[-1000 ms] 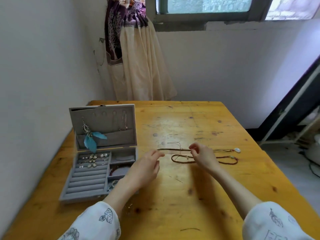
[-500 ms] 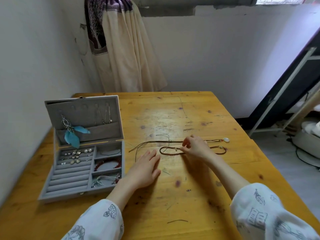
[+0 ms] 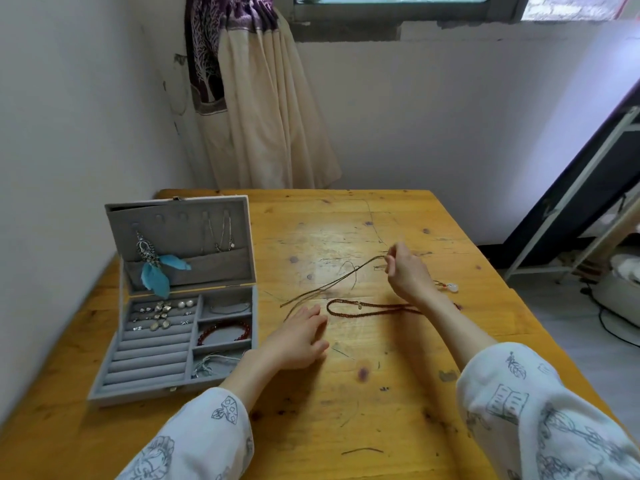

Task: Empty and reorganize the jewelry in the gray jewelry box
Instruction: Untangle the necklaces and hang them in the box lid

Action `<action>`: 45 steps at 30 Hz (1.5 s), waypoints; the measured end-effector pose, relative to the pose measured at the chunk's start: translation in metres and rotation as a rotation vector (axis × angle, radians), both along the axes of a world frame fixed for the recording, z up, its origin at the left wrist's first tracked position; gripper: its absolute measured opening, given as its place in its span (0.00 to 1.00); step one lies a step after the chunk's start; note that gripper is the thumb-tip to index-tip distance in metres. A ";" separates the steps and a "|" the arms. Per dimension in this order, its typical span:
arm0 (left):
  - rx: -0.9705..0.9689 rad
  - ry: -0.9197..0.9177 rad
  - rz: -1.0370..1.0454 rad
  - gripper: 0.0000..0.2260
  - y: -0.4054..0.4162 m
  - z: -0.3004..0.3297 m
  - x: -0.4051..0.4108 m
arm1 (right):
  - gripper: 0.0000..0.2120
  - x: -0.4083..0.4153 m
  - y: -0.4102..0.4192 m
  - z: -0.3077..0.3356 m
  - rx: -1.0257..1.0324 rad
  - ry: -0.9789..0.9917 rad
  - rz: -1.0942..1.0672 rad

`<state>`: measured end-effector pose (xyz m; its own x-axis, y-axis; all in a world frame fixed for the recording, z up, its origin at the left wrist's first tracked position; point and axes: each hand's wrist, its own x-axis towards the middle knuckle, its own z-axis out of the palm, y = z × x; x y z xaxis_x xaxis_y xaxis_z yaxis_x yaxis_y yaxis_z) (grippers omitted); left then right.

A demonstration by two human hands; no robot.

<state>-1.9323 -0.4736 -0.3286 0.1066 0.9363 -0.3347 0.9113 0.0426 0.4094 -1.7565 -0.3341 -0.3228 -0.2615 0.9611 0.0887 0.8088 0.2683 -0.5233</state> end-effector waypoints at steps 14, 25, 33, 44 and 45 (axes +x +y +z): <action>0.665 -0.420 0.248 0.11 -0.018 0.141 -0.007 | 0.09 -0.042 -0.089 0.139 -0.014 0.462 0.429; 0.554 -0.874 0.400 0.05 -0.073 0.197 -0.040 | 0.13 -0.063 -0.157 0.128 -0.427 0.620 0.546; 0.460 -1.323 0.639 0.05 -0.084 0.194 -0.081 | 0.14 -0.103 -0.171 0.129 -0.516 0.739 0.588; 0.451 -0.332 0.464 0.06 -0.073 0.170 -0.151 | 0.13 -0.152 -0.130 0.130 -0.421 0.502 0.621; 0.483 -0.361 0.490 0.06 -0.069 0.167 -0.156 | 0.13 -0.157 -0.125 0.127 -0.421 0.500 0.618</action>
